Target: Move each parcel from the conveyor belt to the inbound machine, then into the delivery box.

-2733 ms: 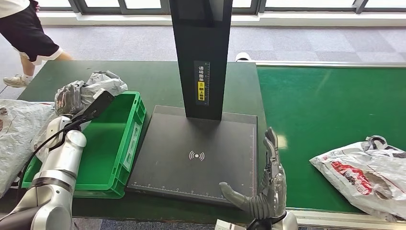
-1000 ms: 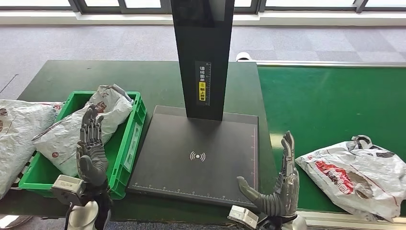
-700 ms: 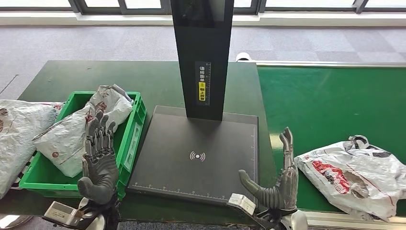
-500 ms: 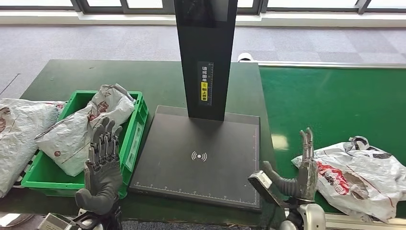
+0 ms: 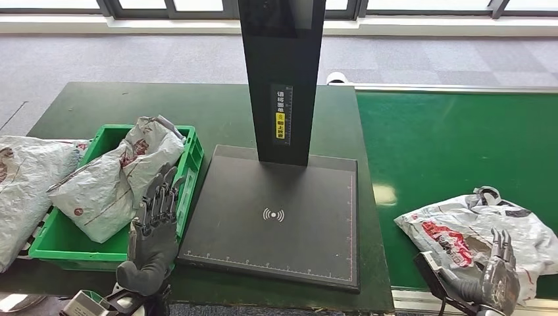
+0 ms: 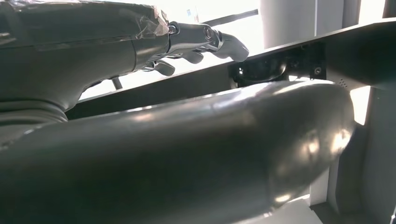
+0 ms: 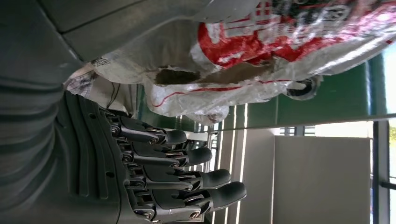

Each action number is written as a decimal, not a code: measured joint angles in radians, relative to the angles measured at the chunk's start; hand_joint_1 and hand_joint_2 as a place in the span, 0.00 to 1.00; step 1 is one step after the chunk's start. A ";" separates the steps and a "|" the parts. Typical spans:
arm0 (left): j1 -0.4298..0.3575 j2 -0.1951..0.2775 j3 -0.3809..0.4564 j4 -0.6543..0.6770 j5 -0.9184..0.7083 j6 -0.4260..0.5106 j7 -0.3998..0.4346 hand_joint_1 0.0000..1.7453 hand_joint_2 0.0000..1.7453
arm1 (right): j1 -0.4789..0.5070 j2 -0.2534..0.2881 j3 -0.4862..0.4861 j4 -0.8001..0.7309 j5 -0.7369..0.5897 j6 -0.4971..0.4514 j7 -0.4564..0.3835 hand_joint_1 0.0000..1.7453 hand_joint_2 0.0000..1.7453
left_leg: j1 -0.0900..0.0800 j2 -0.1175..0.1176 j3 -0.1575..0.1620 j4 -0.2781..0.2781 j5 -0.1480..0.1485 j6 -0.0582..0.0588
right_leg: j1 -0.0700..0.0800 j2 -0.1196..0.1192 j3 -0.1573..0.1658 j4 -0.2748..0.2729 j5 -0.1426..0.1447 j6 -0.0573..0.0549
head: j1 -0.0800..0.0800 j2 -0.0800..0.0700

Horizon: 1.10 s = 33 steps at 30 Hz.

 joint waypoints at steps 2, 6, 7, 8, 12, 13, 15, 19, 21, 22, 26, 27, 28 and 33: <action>-0.001 0.004 -0.002 0.006 0.005 -0.004 0.000 0.00 0.00 | -0.007 -0.001 -0.055 0.039 0.032 0.001 0.008 0.00 1.00 | 0.000 0.000 0.000 0.000 0.000 0.000 | 0.000 0.000 0.000 0.000 0.000 0.000 | 0.000 0.000; -0.001 0.015 -0.009 0.018 0.015 -0.004 0.000 0.00 0.00 | -0.021 -0.004 -0.149 0.122 0.059 -0.012 0.011 0.00 1.00 | 0.000 0.000 0.000 0.000 0.000 0.000 | -0.001 0.000 0.001 0.000 0.000 0.000 | 0.000 0.000; -0.001 0.017 -0.009 0.021 0.016 -0.004 0.000 0.00 0.00 | -0.023 -0.005 -0.162 0.136 0.062 -0.013 0.011 0.00 1.00 | 0.000 0.000 0.000 0.000 0.000 0.000 | -0.001 0.000 0.001 0.000 0.000 0.000 | 0.000 0.000; -0.002 0.019 -0.011 0.024 0.018 -0.005 0.000 0.00 0.00 | -0.027 -0.005 -0.174 0.152 0.065 -0.017 0.010 0.00 1.00 | 0.000 0.001 0.000 0.000 0.000 0.000 | -0.001 0.000 0.000 0.000 0.000 0.000 | 0.000 0.000; -0.001 0.026 -0.028 0.032 0.023 -0.008 0.000 0.00 0.00 | -0.053 -0.007 -0.226 0.242 0.084 -0.049 0.009 0.00 1.00 | 0.000 0.001 0.000 0.000 0.000 0.000 | -0.001 0.000 0.001 0.000 0.000 0.000 | 0.000 0.000; 0.000 0.028 -0.033 0.034 0.023 -0.008 0.000 0.00 0.00 | -0.061 -0.007 -0.237 0.269 0.088 -0.061 0.009 0.00 1.00 | 0.000 0.001 0.000 0.000 0.000 0.000 | -0.001 0.000 0.001 0.000 0.000 0.000 | 0.000 0.000; 0.000 0.030 -0.040 0.037 0.023 -0.006 0.000 0.00 0.00 | -0.076 -0.010 -0.256 0.319 0.095 -0.079 0.008 0.00 1.00 | 0.000 0.001 0.000 0.000 0.000 0.000 | 0.000 0.000 0.001 0.000 0.000 0.000 | 0.000 0.000; 0.000 0.034 -0.051 0.040 0.023 -0.004 0.000 0.00 0.00 | -0.095 -0.016 -0.277 0.376 0.098 -0.093 0.007 0.00 1.00 | 0.000 0.001 0.000 0.000 0.000 0.000 | 0.000 0.001 0.001 0.000 0.000 0.000 | 0.000 0.000; 0.000 0.035 -0.053 0.041 0.023 -0.003 0.000 0.00 0.00 | -0.100 -0.018 -0.280 0.388 0.099 -0.095 0.007 0.00 1.00 | 0.000 0.001 0.000 0.000 0.000 0.000 | 0.000 0.001 0.001 0.000 0.000 0.000 | 0.000 0.000; 0.000 0.035 -0.054 0.041 0.023 -0.003 0.000 0.00 0.00 | -0.103 -0.018 -0.281 0.394 0.099 -0.095 0.007 0.00 1.00 | 0.000 0.001 0.000 0.000 0.000 0.000 | 0.000 0.001 0.001 0.000 0.000 0.000 | 0.000 0.000; 0.000 0.038 -0.057 0.043 0.023 -0.003 0.000 0.00 0.00 | -0.110 -0.021 -0.285 0.413 0.099 -0.098 0.007 0.00 1.00 | 0.000 0.001 0.001 0.000 0.000 0.001 | 0.000 0.001 0.001 0.000 0.000 0.001 | 0.000 0.000; 0.000 0.039 -0.058 0.043 0.023 -0.003 0.000 0.00 0.00 | -0.111 -0.021 -0.286 0.416 0.099 -0.098 0.007 0.00 1.00 | 0.000 0.001 0.001 0.000 0.000 0.001 | 0.000 0.001 0.001 0.000 0.000 0.001 | 0.000 0.000; 0.000 0.039 -0.058 0.043 0.023 -0.003 0.000 0.00 0.00 | -0.113 -0.021 -0.287 0.419 0.099 -0.098 0.007 0.00 1.00 | 0.000 0.001 0.001 0.000 0.000 0.001 | 0.000 0.001 0.001 0.000 0.000 0.001 | 0.000 0.000; 0.000 0.040 -0.059 0.045 0.023 -0.003 0.000 0.00 0.00 | -0.120 -0.021 -0.294 0.432 0.102 -0.096 0.006 0.57 1.00 | 0.000 0.001 0.001 0.000 0.000 0.001 | 0.000 0.001 0.002 0.000 0.001 0.002 | 0.000 0.000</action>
